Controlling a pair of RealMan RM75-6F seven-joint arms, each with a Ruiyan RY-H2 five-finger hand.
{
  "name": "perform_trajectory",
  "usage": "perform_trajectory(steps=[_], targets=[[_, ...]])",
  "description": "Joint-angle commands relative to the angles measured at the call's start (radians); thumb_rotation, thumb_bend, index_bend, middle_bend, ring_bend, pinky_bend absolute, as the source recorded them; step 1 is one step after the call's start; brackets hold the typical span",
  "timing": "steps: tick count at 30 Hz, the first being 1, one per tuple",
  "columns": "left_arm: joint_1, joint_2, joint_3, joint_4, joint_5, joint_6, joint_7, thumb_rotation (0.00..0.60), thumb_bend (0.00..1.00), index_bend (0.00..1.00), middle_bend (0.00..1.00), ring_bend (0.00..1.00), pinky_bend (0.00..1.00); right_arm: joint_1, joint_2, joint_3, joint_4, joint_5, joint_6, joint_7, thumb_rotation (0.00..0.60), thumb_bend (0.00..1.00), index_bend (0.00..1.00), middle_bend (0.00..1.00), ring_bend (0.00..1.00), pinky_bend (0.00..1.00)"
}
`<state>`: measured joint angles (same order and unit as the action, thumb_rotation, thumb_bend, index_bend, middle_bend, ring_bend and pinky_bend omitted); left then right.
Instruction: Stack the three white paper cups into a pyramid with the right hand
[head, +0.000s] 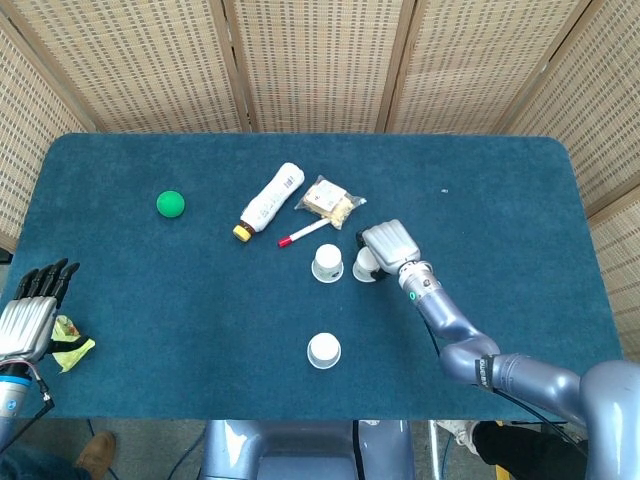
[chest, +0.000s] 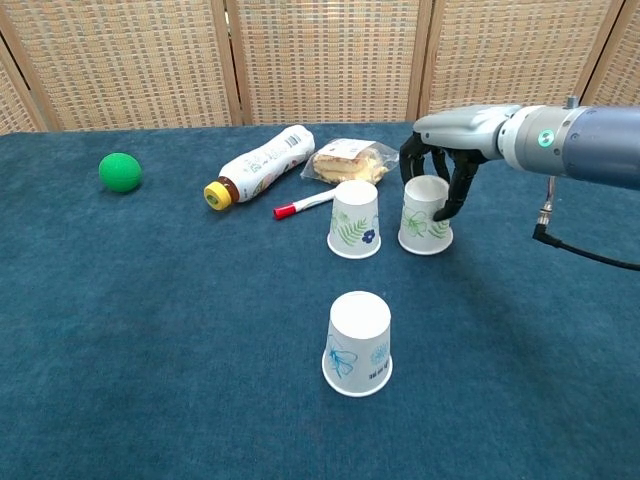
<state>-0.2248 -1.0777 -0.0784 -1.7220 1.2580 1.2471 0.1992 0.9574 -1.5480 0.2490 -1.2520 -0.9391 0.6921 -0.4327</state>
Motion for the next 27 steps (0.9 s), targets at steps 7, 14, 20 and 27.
perform_trajectory(steps=[7,14,20,27], targets=[[0.003,0.007,0.005,-0.001,0.009,0.007,-0.016,0.6,0.0,0.0,0.0,0.0,0.0,-0.012,0.149,-0.04,-0.296,0.076,0.148,-0.154,0.6,0.0,0.0,0.0,0.0,0.0],[0.003,0.008,0.013,-0.005,0.023,0.009,-0.017,0.6,0.0,0.0,0.0,0.0,0.0,-0.066,0.339,-0.098,-0.566,-0.027,0.08,-0.066,0.6,0.0,0.0,0.0,0.0,0.0],[0.005,0.005,0.024,-0.015,0.04,0.017,-0.003,0.6,0.0,0.0,0.0,0.0,0.0,-0.1,0.359,-0.168,-0.618,-0.318,0.012,0.068,0.6,0.0,0.1,0.13,0.0,0.04],[0.007,0.008,0.025,-0.018,0.041,0.023,-0.005,0.6,0.0,0.0,0.0,0.0,0.0,-0.067,0.239,-0.186,-0.544,-0.424,-0.028,0.129,0.6,0.0,0.14,0.17,0.06,0.12]])
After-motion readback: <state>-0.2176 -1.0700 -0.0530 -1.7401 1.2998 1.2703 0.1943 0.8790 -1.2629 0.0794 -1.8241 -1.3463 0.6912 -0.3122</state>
